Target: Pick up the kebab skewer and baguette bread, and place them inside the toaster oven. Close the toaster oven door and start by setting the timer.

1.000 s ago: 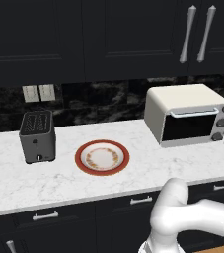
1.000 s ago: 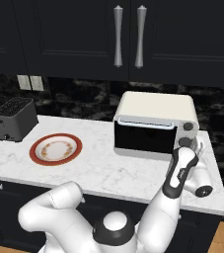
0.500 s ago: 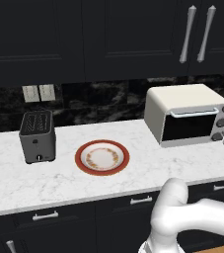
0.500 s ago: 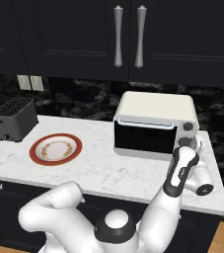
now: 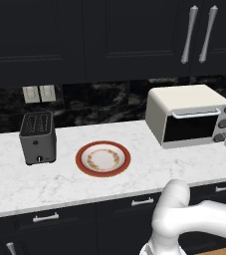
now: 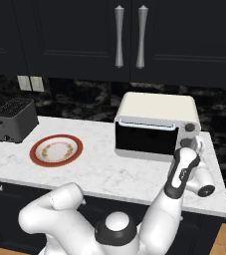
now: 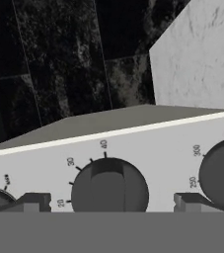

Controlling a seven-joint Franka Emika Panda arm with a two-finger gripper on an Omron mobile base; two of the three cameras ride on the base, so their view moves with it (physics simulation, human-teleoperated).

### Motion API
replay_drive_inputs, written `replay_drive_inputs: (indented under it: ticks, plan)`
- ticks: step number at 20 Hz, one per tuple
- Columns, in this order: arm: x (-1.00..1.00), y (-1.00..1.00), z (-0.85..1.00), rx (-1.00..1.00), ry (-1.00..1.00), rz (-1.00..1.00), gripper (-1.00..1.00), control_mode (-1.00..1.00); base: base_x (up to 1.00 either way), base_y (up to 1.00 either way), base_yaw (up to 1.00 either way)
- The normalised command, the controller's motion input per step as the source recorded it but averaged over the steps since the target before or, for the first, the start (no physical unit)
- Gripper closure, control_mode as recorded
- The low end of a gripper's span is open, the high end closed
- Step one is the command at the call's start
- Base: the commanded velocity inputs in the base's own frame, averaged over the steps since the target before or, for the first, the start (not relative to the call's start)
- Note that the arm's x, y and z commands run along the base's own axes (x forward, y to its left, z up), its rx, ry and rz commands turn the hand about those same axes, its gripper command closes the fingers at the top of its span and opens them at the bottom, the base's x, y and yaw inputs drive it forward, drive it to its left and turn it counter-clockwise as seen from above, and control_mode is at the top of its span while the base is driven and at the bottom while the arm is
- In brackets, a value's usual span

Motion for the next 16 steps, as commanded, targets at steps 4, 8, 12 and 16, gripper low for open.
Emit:
replay_drive_inputs:
  ticks: [4, 8, 12, 16]
  plan:
    - [0.04, 0.14, 0.0, -0.03, 0.0, 0.0, -1.0, -1.0, 0.0, 0.0, 0.0]
    - [0.1, 0.23, 0.0, -0.03, 0.0, 0.0, -1.0, -1.0, 0.0, 0.0, 0.0]
    - [0.26, 0.01, 0.0, -0.01, 0.0, 0.0, -1.0, -1.0, 0.0, 0.0, 0.0]
    - [0.35, -0.01, 0.0, 0.0, 0.0, 0.0, -1.0, -1.0, 0.0, 0.0, 0.0]
